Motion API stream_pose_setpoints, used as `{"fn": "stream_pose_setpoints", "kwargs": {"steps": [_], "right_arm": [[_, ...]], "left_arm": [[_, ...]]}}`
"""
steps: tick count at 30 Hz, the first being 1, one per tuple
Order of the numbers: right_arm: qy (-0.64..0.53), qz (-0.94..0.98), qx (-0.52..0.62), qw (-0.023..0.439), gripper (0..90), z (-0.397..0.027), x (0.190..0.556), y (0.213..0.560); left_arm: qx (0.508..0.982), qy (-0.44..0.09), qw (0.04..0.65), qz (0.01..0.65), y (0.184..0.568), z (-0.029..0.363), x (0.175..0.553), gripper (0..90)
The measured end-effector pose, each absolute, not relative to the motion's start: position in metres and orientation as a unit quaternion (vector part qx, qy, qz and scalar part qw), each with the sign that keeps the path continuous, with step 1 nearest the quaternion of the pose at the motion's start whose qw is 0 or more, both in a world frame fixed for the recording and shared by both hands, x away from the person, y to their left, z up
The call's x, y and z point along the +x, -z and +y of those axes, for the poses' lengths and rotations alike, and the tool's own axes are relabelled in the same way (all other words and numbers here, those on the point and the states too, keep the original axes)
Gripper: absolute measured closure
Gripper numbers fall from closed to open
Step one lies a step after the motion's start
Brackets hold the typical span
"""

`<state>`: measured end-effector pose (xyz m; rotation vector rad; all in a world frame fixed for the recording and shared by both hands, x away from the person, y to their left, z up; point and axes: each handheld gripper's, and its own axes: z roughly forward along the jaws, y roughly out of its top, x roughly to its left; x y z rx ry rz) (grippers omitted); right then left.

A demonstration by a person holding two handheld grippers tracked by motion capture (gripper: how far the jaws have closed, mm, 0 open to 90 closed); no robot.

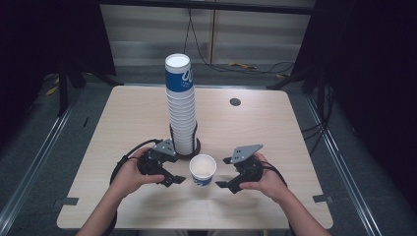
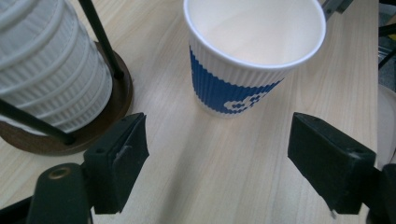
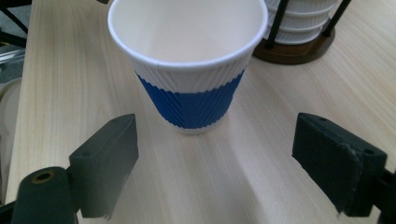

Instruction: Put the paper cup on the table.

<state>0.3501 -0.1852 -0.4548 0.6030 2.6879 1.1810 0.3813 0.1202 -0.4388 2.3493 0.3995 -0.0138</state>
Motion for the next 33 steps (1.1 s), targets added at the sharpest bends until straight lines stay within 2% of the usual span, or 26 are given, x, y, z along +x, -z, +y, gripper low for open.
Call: {"fn": "stream_pose_setpoints", "kwargs": {"steps": [19, 33], "right_arm": [[-0.366, 0.893, 0.243, 0.094, 13.8, -0.219, 0.340, 0.478], [-0.372, 0.881, 0.274, 0.100, 13.8, -0.243, 0.338, 0.484]], "left_arm": [[0.908, 0.006, 0.370, 0.198, 0.454, 0.149, 0.390, 17.6], [0.904, -0.010, 0.377, 0.201, 0.463, 0.172, 0.396, 17.9]]}}
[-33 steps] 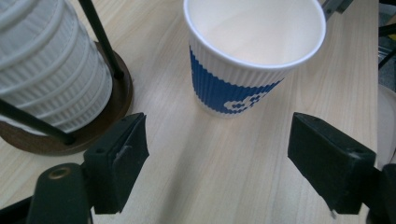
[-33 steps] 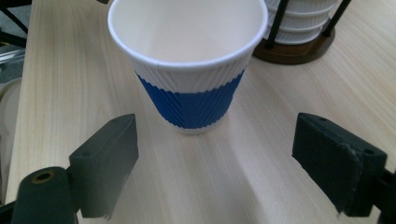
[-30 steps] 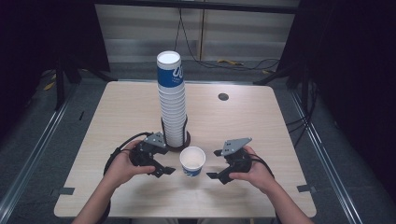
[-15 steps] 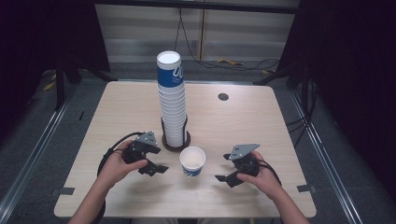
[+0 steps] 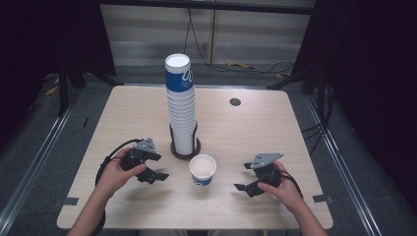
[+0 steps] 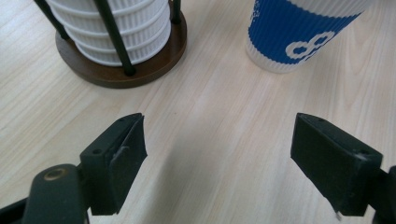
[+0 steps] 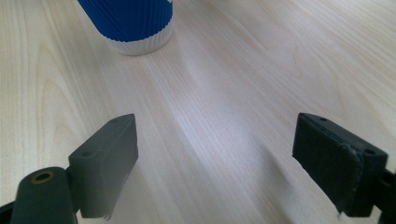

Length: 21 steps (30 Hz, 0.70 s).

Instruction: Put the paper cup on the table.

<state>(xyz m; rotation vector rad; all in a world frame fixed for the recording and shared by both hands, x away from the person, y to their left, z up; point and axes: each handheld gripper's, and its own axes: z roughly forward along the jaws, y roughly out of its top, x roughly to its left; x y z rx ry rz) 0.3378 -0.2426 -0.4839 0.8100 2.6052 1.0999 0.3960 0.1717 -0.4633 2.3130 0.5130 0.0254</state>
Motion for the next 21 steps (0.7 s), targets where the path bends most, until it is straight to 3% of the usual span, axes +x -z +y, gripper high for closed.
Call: {"fn": "stream_pose_setpoints", "kwargs": {"steps": [21], "right_arm": [[-0.369, 0.875, 0.291, 0.113, 13.9, -0.265, 0.335, 0.486]], "left_arm": [[0.900, -0.011, 0.381, 0.213, 0.477, 0.197, 0.403, 18.0]]}}
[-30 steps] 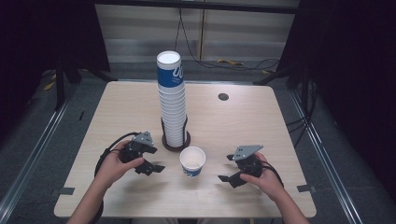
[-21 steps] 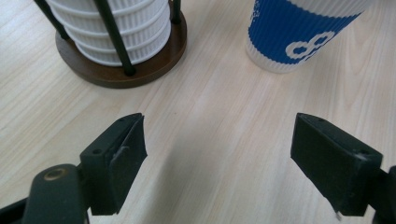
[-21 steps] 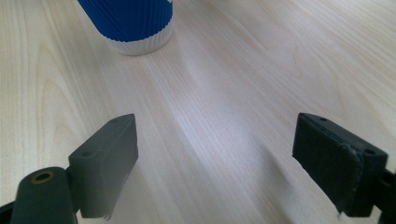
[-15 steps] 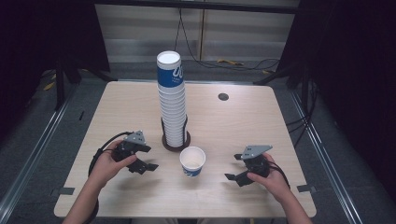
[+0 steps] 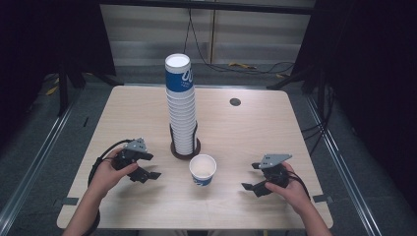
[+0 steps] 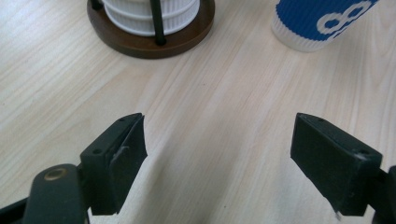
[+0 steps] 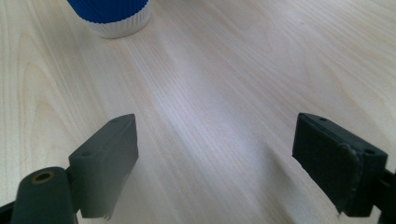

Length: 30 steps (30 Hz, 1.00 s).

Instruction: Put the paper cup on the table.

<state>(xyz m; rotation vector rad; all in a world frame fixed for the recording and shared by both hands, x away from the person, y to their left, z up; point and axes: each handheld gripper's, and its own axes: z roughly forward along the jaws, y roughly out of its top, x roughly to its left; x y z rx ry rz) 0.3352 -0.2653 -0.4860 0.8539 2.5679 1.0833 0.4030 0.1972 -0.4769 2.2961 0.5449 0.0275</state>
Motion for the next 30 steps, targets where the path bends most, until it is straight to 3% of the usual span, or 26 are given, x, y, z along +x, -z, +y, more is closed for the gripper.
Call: {"fn": "stream_pose_setpoints", "kwargs": {"steps": [30], "right_arm": [[-0.339, 0.881, 0.306, 0.123, 13.7, -0.281, 0.335, 0.496]], "left_arm": [[0.899, -0.031, 0.370, 0.233, 0.498, 0.228, 0.410, 17.6]]}}
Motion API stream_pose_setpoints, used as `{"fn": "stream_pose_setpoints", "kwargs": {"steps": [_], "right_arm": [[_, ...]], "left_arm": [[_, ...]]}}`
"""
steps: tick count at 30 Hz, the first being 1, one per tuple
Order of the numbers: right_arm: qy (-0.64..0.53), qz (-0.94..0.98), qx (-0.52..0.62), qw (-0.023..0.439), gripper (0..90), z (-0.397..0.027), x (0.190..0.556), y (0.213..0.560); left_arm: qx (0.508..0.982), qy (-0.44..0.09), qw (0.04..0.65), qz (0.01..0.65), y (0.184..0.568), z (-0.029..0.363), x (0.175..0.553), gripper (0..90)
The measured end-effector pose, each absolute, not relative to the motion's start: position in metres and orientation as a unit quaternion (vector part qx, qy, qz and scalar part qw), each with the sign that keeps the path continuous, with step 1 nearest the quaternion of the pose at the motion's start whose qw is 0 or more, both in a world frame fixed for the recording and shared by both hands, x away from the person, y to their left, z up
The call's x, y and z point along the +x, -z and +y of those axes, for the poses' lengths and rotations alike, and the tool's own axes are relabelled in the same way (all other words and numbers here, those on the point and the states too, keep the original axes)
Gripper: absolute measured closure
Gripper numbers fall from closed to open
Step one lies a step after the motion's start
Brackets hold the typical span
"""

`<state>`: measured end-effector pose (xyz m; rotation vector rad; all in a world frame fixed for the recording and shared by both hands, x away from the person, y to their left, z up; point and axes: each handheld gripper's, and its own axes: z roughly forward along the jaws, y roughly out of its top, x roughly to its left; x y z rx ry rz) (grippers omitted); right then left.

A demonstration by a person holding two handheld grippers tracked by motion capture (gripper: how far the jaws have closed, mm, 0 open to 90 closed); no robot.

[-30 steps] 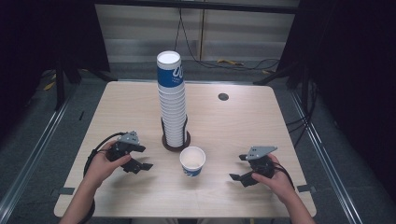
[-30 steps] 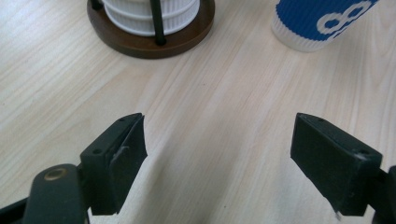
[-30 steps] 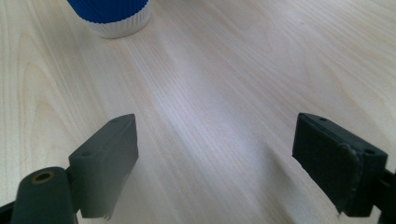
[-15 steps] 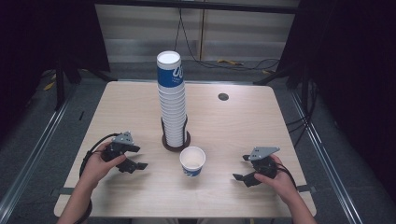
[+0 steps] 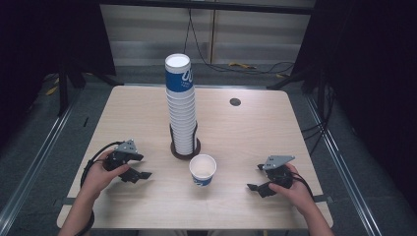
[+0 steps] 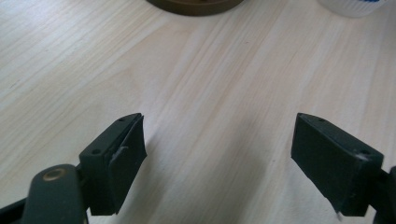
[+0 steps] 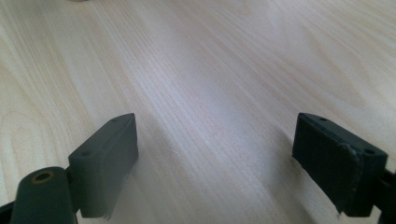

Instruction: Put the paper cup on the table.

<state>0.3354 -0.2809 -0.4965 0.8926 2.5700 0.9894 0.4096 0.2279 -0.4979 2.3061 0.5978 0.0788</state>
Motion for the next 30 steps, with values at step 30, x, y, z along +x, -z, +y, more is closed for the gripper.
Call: {"fn": "stream_pose_setpoints", "kwargs": {"steps": [30], "right_arm": [[-0.359, 0.866, 0.321, 0.131, 10.3, -0.286, 0.336, 0.502]], "left_arm": [[0.893, -0.069, 0.394, 0.208, 0.515, 0.235, 0.406, 9.5]]}}
